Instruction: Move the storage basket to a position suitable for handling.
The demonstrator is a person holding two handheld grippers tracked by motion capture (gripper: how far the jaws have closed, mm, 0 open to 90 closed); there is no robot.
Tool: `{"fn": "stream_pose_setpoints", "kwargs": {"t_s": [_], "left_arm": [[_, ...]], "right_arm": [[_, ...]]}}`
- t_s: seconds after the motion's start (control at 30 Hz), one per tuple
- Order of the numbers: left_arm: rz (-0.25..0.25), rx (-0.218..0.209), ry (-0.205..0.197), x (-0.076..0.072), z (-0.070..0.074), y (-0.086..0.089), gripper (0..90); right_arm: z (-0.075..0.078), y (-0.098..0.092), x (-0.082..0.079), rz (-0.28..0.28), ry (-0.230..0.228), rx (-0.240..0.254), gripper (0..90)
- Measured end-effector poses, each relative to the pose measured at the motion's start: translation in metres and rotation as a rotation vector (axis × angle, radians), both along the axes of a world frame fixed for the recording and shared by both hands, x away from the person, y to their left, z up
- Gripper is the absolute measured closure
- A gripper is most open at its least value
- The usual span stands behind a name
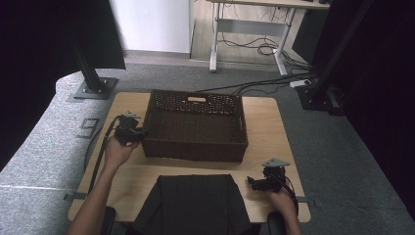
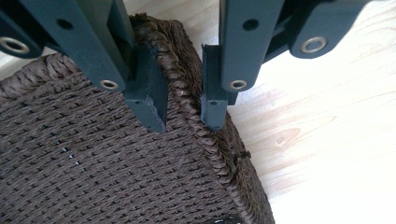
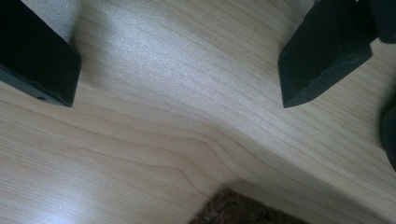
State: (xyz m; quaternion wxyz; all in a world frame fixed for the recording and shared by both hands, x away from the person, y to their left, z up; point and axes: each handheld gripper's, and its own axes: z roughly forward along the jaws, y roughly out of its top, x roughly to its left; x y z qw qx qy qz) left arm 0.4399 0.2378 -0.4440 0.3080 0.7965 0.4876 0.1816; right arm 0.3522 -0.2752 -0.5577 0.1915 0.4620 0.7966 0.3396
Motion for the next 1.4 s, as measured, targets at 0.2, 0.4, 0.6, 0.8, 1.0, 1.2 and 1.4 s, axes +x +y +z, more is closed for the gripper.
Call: {"fn": "stream_pose_setpoints", "kwargs": {"t_s": [0.2,0.4,0.6,0.8,1.0,1.2,1.4], "left_arm": [[0.004,-0.015,-0.011,-0.014,-0.002,0.0,72.2],[0.015,0.001,-0.015,-0.029,-0.001,-0.002,72.1],[0.014,-0.006,-0.019,-0.04,-0.002,-0.001,71.9],[0.017,-0.008,-0.021,-0.05,-0.002,-0.001,72.0],[0.023,-0.003,-0.025,-0.061,-0.002,-0.002,71.7],[0.021,-0.012,-0.028,-0.068,-0.003,-0.001,71.7],[0.014,-0.03,-0.031,-0.068,-0.004,0.001,71.0]], "right_arm": [[0.0,0.0,0.0,0.001,0.001,-0.001,0.0],[0.0,0.0,0.0,0.0,0.002,-0.001,0.0],[0.0,0.0,0.0,0.001,0.001,-0.001,0.0],[0.0,0.0,0.0,0.0,0.003,-0.001,0.0],[0.0,0.0,0.0,0.0,0.003,-0.001,0.0],[0.0,0.0,0.0,0.0,0.003,0.0,0.0],[0.0,0.0,0.0,0.0,0.003,0.0,0.0]]}}
